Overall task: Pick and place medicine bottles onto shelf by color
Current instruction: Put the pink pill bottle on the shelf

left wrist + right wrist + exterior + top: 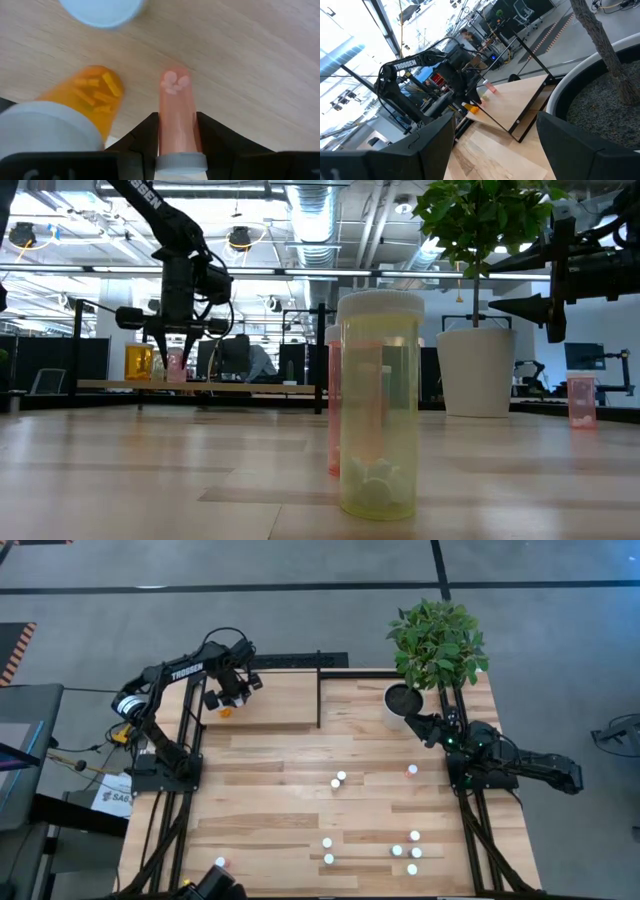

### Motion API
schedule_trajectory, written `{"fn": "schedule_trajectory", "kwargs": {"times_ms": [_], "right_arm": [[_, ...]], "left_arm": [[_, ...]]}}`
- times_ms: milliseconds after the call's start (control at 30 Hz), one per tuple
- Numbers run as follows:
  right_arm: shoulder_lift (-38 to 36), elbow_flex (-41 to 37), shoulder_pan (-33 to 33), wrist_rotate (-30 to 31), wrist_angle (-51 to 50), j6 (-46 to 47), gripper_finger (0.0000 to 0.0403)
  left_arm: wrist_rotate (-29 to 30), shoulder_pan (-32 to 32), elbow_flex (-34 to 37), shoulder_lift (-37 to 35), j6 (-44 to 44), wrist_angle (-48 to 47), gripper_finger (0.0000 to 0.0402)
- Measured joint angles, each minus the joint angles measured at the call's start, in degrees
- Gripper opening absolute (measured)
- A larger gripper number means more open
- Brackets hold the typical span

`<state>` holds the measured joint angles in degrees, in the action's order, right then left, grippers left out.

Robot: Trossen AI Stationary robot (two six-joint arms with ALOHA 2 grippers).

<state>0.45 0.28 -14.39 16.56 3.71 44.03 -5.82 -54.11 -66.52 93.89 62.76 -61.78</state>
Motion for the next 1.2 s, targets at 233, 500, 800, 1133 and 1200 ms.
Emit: {"fn": "schedule_trajectory", "kwargs": {"times_ms": [233,500,800,1133,1200], "right_arm": [[0.0,0.0,0.0,0.0,0.0,0.0,0.0302],[0.0,0.0,0.0,0.0,0.0,0.0,0.0302],[0.0,0.0,0.0,0.0,0.0,0.0,0.0302],[0.0,0.0,0.0,0.0,0.0,0.0,0.0302],[0.0,0.0,0.0,0.0,0.0,0.0,0.0302]], "left_arm": [[-4.1,-0.9,0.0,0.0,0.4,0.0,0.0110],[-7.8,-1.1,0.0,0.0,0.3,-0.5,0.0110],[-7.4,-1.1,0.0,-0.1,0.4,-2.2,0.0110],[-4.8,-2.2,0.0,-0.1,0.9,-2.2,0.0110],[-4.8,-3.0,0.0,-0.1,0.5,-2.2,0.0110]]}}
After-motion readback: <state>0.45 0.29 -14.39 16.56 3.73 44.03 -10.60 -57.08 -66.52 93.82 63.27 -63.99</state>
